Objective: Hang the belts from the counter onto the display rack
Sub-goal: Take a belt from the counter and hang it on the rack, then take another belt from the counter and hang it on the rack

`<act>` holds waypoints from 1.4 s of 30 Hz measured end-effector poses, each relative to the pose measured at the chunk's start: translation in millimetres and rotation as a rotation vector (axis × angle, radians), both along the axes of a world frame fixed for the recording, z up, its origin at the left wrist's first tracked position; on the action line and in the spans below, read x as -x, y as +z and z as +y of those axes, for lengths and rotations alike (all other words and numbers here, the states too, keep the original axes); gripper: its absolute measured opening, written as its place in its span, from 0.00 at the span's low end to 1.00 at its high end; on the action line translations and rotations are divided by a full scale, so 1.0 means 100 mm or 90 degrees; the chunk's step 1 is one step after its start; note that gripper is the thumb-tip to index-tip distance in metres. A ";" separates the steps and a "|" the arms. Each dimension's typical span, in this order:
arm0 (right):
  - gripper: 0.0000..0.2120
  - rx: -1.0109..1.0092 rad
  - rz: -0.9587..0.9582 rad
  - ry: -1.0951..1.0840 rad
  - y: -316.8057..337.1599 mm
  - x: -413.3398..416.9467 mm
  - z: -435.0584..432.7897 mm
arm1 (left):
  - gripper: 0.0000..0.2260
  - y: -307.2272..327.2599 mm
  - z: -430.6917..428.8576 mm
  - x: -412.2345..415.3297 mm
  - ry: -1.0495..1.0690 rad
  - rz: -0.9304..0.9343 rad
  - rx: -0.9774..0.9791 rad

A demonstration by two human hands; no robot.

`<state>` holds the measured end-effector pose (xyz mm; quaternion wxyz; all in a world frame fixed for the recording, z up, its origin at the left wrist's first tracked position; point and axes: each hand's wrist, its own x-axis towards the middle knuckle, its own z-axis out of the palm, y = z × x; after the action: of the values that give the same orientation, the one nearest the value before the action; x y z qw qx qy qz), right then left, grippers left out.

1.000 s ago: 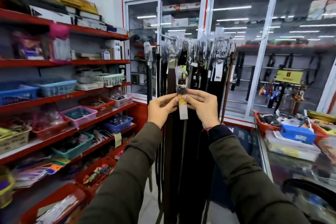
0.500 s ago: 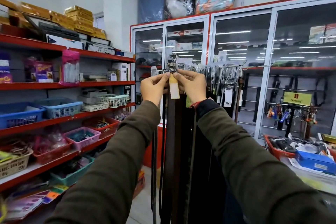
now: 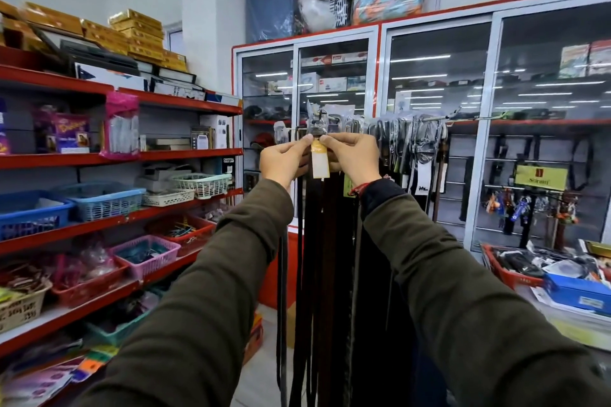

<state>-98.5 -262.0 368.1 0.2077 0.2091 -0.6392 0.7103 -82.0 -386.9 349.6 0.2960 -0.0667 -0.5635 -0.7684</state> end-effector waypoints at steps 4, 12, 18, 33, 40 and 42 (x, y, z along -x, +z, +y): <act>0.10 -0.019 -0.029 -0.043 -0.04 0.17 0.03 | 0.13 0.02 0.07 0.14 -0.005 -0.037 0.041; 0.16 -0.203 0.077 -0.175 -0.40 0.20 0.20 | 0.15 -0.32 0.23 0.37 0.162 0.011 0.235; 0.17 -0.243 0.243 -0.351 -1.02 0.00 0.51 | 0.20 -0.89 0.56 0.16 0.293 0.191 0.439; 0.22 -0.456 -0.030 -0.595 -2.90 -1.01 2.22 | 0.19 -2.72 2.09 -0.54 0.110 0.135 0.686; 0.23 -0.492 -0.235 -0.698 -3.62 -1.75 3.10 | 0.19 -3.36 3.01 -0.98 -0.064 0.121 0.715; 0.24 -0.499 -0.305 -0.729 -3.79 -1.97 3.36 | 0.19 -3.51 3.27 -1.10 -0.121 0.128 0.726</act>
<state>98.6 74.1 -10.7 0.3112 -0.2599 -0.8831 0.2360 28.2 -59.7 -1.4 0.1950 -0.3382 -0.8486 -0.3571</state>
